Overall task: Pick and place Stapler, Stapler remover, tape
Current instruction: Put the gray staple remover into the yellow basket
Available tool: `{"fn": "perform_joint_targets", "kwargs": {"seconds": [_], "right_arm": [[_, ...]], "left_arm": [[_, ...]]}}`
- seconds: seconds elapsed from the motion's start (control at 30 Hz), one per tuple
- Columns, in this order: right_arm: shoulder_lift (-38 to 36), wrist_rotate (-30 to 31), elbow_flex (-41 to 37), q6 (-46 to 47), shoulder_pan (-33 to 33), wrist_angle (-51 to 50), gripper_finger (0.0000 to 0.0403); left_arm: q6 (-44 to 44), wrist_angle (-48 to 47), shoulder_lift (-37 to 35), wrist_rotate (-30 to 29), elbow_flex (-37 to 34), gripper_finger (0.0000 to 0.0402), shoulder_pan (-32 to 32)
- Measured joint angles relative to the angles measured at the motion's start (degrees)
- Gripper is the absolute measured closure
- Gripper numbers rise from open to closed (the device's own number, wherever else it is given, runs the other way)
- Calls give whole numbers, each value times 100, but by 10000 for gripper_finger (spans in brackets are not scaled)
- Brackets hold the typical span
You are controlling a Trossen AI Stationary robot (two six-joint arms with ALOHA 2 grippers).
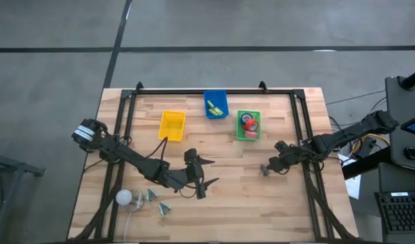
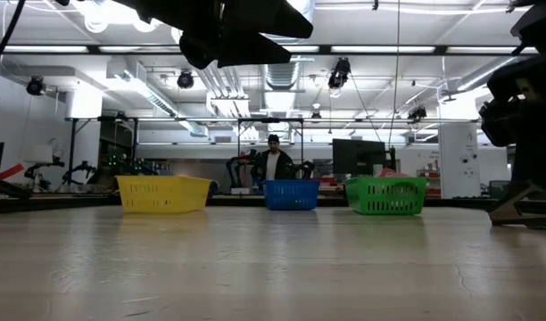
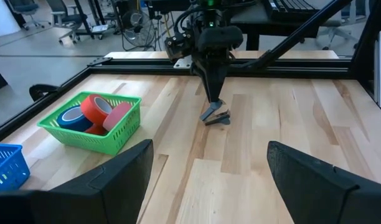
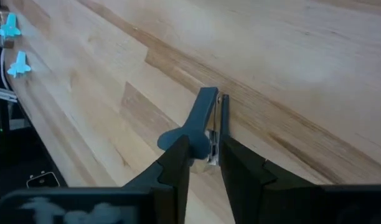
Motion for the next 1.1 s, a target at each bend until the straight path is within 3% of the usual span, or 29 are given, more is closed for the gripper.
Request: {"fn": "perform_joint_targets", "kwargs": {"seconds": [0.33,0.63,0.87,1.1], "right_arm": [[11,-12,-25,-283,0,263,388],[6,229,-27,-632,0,838,394],[27,1004,-27,-1223,-4,2235,394],[334,1076,-27,-1437,-4,3039,394]], "left_arm": [[-2,0,2,-5,-7,85,9],[107,8,2,-7,-99,85,13],[1443,169,2,33,-284,85,11],[3192,216,7,321,-228,85,5]]}}
